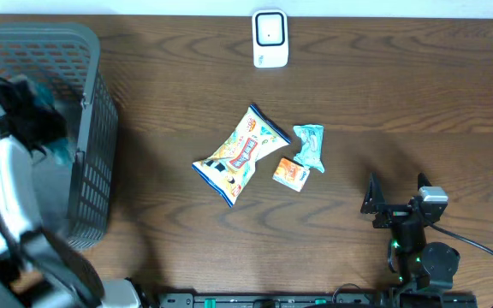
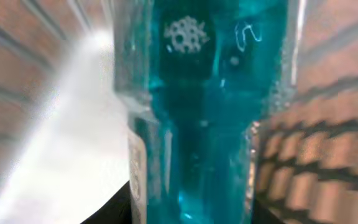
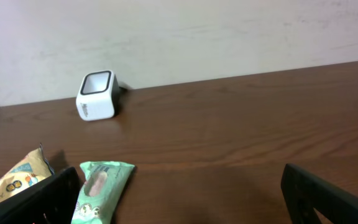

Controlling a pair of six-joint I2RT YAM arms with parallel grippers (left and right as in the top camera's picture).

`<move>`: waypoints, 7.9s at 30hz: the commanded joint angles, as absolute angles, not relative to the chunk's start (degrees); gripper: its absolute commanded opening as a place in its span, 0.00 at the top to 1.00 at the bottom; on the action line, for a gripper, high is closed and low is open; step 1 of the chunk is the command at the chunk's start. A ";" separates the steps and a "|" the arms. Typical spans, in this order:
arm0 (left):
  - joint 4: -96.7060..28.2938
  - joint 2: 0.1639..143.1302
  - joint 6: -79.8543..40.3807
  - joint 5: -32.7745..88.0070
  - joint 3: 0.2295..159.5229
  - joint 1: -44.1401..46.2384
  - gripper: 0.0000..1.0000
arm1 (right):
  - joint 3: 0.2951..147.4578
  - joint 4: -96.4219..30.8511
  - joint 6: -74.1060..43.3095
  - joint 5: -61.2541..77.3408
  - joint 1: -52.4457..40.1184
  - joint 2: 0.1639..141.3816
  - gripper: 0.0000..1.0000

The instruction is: Scan the item barcode

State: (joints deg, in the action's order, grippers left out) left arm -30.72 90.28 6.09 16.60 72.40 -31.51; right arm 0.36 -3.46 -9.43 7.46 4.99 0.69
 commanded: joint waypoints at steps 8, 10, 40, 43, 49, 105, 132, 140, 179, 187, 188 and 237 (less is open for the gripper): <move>-25.91 65.76 -5.30 26.33 75.26 -31.68 0.71 | 0.32 -3.68 -9.58 7.18 4.78 0.38 0.01; -25.10 61.56 -5.78 29.80 75.26 -31.59 0.70 | 0.32 -3.68 -9.58 7.18 4.78 0.38 0.01; -11.29 97.32 -12.16 32.53 72.27 31.94 0.70 | 0.32 -3.68 -9.58 7.18 4.78 0.38 0.01; -5.15 103.37 -14.52 32.53 72.27 34.81 0.69 | 0.32 -3.68 -9.58 7.18 4.78 0.38 0.01; 4.91 112.05 -19.57 32.53 72.27 39.24 0.66 | 0.32 -3.68 -9.58 7.18 4.78 0.38 0.01; -19.05 42.39 28.23 -16.75 74.22 27.33 0.02 | 0.32 -3.68 -9.58 7.16 4.78 0.38 0.01; -24.69 29.21 28.25 -1.91 72.27 18.20 0.02 | 0.32 -3.68 -9.58 7.16 4.78 0.43 0.01; -26.59 16.95 28.25 1.08 70.46 16.32 0.02 | 0.32 -3.68 -9.58 7.16 4.78 0.43 0.01; 3.86 7.27 7.79 -7.35 50.35 5.91 0.02 | 0.32 -2.31 -43.70 60.05 4.78 0.47 0.01; 7.90 10.11 1.80 -14.66 50.35 5.91 0.02 | 1.23 -1.48 -46.09 62.35 4.78 0.47 0.01; 7.92 10.11 1.61 -14.68 50.35 5.91 0.02 | 1.80 -1.50 -46.09 62.61 4.78 0.47 0.01; 3.88 0.60 -16.84 -14.50 30.59 5.96 0.02 | 62.46 -59.27 -13.72 32.32 0.05 41.65 0.01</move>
State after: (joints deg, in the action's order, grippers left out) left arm 5.78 0.27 -15.09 -14.09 32.16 6.09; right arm 61.30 -59.46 -15.75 29.02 0.93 41.60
